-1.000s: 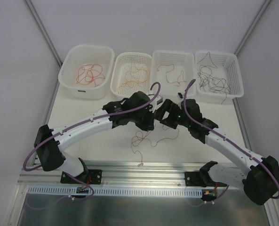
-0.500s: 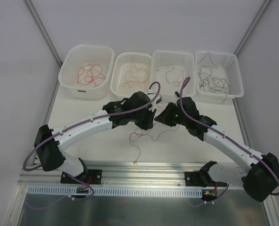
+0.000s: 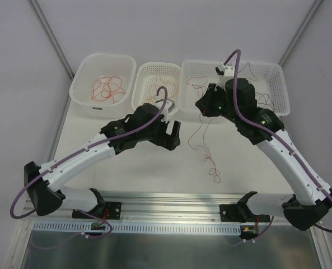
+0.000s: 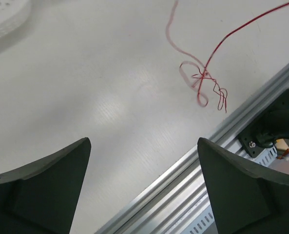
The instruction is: Untangle the cables
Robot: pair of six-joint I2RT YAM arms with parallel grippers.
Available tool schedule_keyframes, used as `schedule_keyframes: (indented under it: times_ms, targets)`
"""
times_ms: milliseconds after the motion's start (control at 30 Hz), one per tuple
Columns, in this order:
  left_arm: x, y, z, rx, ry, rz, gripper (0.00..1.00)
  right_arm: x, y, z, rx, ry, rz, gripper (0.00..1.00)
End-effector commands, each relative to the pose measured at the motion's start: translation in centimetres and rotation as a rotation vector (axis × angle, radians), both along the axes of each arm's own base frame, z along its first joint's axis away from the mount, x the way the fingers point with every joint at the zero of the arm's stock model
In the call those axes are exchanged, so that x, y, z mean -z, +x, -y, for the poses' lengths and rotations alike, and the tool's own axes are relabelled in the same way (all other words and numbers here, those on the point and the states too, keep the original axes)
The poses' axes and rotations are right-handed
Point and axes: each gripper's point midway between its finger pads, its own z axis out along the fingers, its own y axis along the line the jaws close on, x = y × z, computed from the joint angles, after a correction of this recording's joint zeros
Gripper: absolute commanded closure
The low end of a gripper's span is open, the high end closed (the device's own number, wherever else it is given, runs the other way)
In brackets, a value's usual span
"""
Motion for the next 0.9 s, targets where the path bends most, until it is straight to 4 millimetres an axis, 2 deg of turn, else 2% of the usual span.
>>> schedule_keyframes:
  times_ms: [0,33,67,100,133,167,233,267,300,367,400,467,500,533,600,633,667,700,733,767,833,867]
  targets:
    - [-0.9,1.8,-4.2,-0.129,-0.015,0.044,0.06,-3.2,2.0,2.2,-0.019,-0.237,0.163,0.99]
    - [0.5,2.8,-6.3,-0.188,0.004,0.023,0.01,-3.9,2.7,2.4,-0.008,-0.26,0.187,0.99]
    - [0.3,2.8,-7.2,-0.203,-0.017,0.017,0.01,-4.2,3.8,2.5,0.011,-0.29,0.209,0.99]
    - [0.6,3.0,-8.1,-0.225,-0.021,0.006,0.01,-5.5,4.8,3.1,0.034,-0.301,0.248,0.99]
    - [1.7,3.2,-9.4,-0.252,-0.008,-0.01,0.01,-6.6,5.7,3.2,0.037,-0.315,0.296,0.99]
    - [1.6,3.8,-11.1,-0.302,-0.014,-0.001,0.01,-6.3,7.0,3.0,0.036,-0.336,0.295,0.99]
    - [2.8,4.0,-13.2,-0.336,0.018,0.003,0.01,-8.6,8.7,3.8,0.063,-0.348,0.367,0.99]
    - [2.6,4.5,-14.8,-0.38,0.019,0.021,0.01,-8.1,10.0,3.5,0.063,-0.367,0.368,0.99]
    - [3.4,4.5,-15.8,-0.402,0.042,0.02,0.01,-8.5,11.1,4.2,0.086,-0.376,0.382,0.99]
    - [3.8,4.7,-17.5,-0.427,0.07,0.041,0.01,-9.2,13.0,4.0,0.077,-0.372,0.42,0.99]
    - [4.0,5.0,-18.6,-0.456,0.084,0.048,0.01,-7.6,15.0,4.5,0.09,-0.389,0.388,0.99]
    - [5.2,5.0,-20.1,-0.468,0.138,0.054,0.01,-6.7,17.2,4.6,0.096,-0.365,0.387,0.99]
    - [5.6,5.0,-20.6,-0.472,0.151,0.055,0.01,-5.8,18.6,5.6,0.122,-0.369,0.373,0.99]
    - [6.6,5.1,-21.7,-0.496,0.19,0.055,0.01,-4.5,20.3,5.6,0.14,-0.369,0.369,0.99]
    - [7.0,5.4,-21.8,-0.505,0.186,0.075,0.01,-2.9,22.5,6.9,0.175,-0.365,0.342,0.99]
    - [8.1,5.1,-21.8,-0.5,0.189,0.059,0.01,-0.3,24.1,6.8,0.171,-0.379,0.29,0.95]
    - [8.2,5.4,-21.7,-0.503,0.18,0.071,0.01,-0.8,24.9,7.0,0.179,-0.368,0.292,0.9]
    - [9.3,5.2,-21.9,-0.507,0.195,0.057,0.01,0.1,25.6,7.7,0.195,-0.364,0.261,0.84]
    - [9.5,5.2,-22.1,-0.503,0.211,0.06,0.01,1.5,26.0,7.8,0.188,-0.373,0.216,0.65]
    - [10.0,5.3,-22.5,-0.51,0.24,0.057,0.01,2.0,26.7,7.8,0.178,-0.371,0.204,0.53]
    - [10.1,5.4,-22.9,-0.522,0.259,0.06,0.01,2.8,26.6,8.2,0.177,-0.387,0.173,0.35]
    - [10.2,5.5,-23.1,-0.525,0.268,0.06,0.01,2.8,26.2,8.6,0.183,-0.395,0.167,0.31]
